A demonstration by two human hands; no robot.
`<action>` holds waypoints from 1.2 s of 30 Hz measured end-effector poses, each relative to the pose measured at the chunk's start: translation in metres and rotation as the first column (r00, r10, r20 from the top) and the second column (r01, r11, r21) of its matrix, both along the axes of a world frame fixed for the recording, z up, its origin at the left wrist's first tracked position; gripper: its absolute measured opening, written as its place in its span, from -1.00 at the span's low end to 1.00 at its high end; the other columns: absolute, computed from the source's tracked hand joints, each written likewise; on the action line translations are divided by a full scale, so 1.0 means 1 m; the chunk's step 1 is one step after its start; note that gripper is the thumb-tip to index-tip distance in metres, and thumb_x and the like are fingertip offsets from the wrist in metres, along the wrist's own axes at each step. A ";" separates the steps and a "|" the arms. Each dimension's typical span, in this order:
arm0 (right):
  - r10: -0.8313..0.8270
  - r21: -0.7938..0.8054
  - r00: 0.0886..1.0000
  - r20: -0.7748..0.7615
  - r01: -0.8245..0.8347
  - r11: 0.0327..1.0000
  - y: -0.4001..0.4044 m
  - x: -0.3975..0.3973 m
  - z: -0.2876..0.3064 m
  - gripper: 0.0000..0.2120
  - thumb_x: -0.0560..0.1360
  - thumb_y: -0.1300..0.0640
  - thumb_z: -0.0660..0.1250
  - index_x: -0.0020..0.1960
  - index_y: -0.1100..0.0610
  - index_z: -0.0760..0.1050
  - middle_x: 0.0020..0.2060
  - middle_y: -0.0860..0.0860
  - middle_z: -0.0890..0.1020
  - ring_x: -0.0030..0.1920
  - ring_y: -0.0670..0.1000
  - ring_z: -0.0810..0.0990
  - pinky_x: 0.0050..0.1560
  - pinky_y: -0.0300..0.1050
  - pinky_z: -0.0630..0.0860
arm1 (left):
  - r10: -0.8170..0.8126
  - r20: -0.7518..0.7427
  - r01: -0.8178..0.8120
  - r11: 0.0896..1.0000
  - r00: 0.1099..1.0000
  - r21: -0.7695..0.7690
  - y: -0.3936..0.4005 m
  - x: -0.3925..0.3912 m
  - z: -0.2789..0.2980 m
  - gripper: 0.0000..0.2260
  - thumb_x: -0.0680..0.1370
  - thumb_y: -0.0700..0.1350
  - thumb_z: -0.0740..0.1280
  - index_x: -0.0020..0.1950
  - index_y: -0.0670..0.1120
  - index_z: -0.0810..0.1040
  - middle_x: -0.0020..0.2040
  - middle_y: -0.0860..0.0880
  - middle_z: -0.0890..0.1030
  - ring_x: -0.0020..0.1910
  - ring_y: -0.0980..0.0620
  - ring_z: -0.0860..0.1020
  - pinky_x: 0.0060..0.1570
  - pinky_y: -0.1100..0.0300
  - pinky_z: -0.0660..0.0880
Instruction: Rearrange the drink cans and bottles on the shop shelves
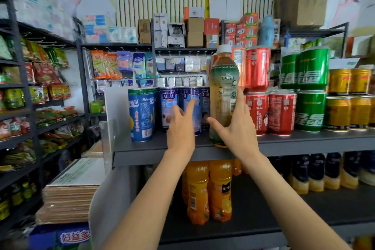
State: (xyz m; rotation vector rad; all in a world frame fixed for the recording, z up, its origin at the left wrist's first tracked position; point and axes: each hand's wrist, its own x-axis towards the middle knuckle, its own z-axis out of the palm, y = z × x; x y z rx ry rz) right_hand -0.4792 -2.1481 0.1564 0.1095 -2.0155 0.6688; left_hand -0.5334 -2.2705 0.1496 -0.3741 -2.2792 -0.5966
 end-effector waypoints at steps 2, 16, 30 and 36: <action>-0.001 -0.003 1.000 0.011 0.001 1.000 0.000 -0.001 0.000 -0.06 0.44 -0.12 0.38 0.54 0.13 -0.16 0.45 0.10 0.22 0.38 0.09 0.27 0.19 -0.02 0.38 | 0.039 0.041 -0.037 0.998 0.998 -0.056 0.003 -0.005 0.002 -0.29 0.55 -0.36 0.19 0.53 0.11 -0.07 0.22 -0.15 0.25 -0.04 -0.07 0.34 -0.18 0.15 0.32; 0.037 -0.009 0.999 0.010 -0.037 0.999 0.003 -0.002 0.000 -0.06 0.43 -0.13 0.38 0.54 0.12 -0.15 0.46 0.07 0.20 0.38 0.08 0.28 0.22 -0.03 0.37 | 0.114 0.064 -0.103 0.982 0.991 -0.158 0.002 -0.006 -0.002 -0.65 0.57 -0.03 0.21 0.36 0.04 0.40 0.32 -0.02 0.33 0.37 -0.04 0.18 0.32 -0.15 0.10; 0.212 -0.051 0.975 -0.067 -0.215 0.975 0.081 0.038 0.000 -0.03 0.32 -0.04 0.51 0.51 0.15 0.00 0.44 0.05 0.29 0.42 0.00 0.28 0.38 -0.18 0.24 | 0.068 -0.065 -0.051 0.972 0.996 0.231 0.045 0.030 -0.008 -0.69 0.55 -0.15 0.21 0.29 -0.02 0.49 0.28 -0.05 0.40 0.30 -0.09 0.27 0.26 -0.03 0.15; 0.141 0.009 0.987 -0.076 -0.141 0.990 0.214 0.106 -0.003 -0.02 0.33 -0.02 0.52 0.51 0.16 -0.01 0.43 0.03 0.30 0.37 0.01 0.34 0.28 -0.35 0.25 | -0.173 -0.327 0.298 0.875 0.929 0.382 0.200 0.100 -0.001 -0.73 0.43 -0.26 0.23 0.11 -0.16 0.55 0.11 -0.15 0.47 0.17 -0.15 0.42 0.20 -0.08 0.33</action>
